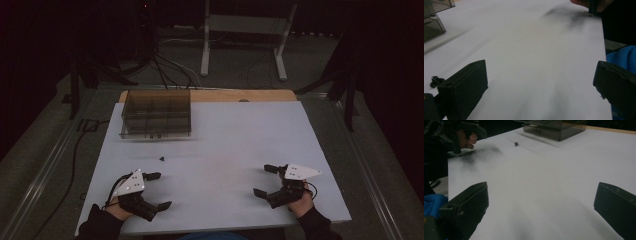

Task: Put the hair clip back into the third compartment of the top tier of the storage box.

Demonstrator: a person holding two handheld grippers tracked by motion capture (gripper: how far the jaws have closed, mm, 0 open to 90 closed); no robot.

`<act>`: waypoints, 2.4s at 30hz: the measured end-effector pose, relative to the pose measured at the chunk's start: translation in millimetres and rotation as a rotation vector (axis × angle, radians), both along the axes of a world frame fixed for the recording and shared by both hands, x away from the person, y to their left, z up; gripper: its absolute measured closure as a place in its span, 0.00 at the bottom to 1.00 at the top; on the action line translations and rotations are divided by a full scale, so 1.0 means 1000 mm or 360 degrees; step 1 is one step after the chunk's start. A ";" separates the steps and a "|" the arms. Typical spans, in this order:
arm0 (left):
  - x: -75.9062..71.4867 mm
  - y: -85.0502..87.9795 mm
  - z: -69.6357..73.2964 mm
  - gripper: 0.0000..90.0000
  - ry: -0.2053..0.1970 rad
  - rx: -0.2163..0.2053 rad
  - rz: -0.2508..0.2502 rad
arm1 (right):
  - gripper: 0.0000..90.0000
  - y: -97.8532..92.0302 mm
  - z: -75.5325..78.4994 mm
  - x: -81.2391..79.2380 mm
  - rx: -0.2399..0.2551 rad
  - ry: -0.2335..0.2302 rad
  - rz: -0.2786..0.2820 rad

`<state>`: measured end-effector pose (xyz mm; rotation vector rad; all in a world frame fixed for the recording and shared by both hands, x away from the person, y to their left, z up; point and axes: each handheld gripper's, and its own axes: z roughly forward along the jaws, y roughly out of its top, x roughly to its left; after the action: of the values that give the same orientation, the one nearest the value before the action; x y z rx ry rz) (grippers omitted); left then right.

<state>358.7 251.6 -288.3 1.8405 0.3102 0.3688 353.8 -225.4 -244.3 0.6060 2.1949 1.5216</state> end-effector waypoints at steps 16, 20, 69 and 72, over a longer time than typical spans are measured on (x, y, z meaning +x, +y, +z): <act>0.000 0.002 0.023 0.01 -0.0052 -0.0089 -0.0030 | 0.00 0.000 0.002 -0.002 0.0025 -0.0007 -0.0007; 0.002 0.002 0.029 0.01 -0.0067 -0.0115 -0.0013 | 0.00 0.000 0.002 -0.001 0.0028 0.0000 -0.0010; 0.057 0.002 0.022 0.01 0.0071 -0.0100 0.0500 | 0.00 0.000 0.002 0.000 0.0047 0.0039 -0.0010; 0.059 0.001 0.020 0.01 0.0078 -0.0050 0.0545 | 0.00 0.000 0.001 -0.001 0.0042 0.0039 -0.0011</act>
<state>417.2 252.3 -268.7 1.7673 0.6657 0.5507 353.3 -225.5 -242.8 0.6428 2.1920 1.5497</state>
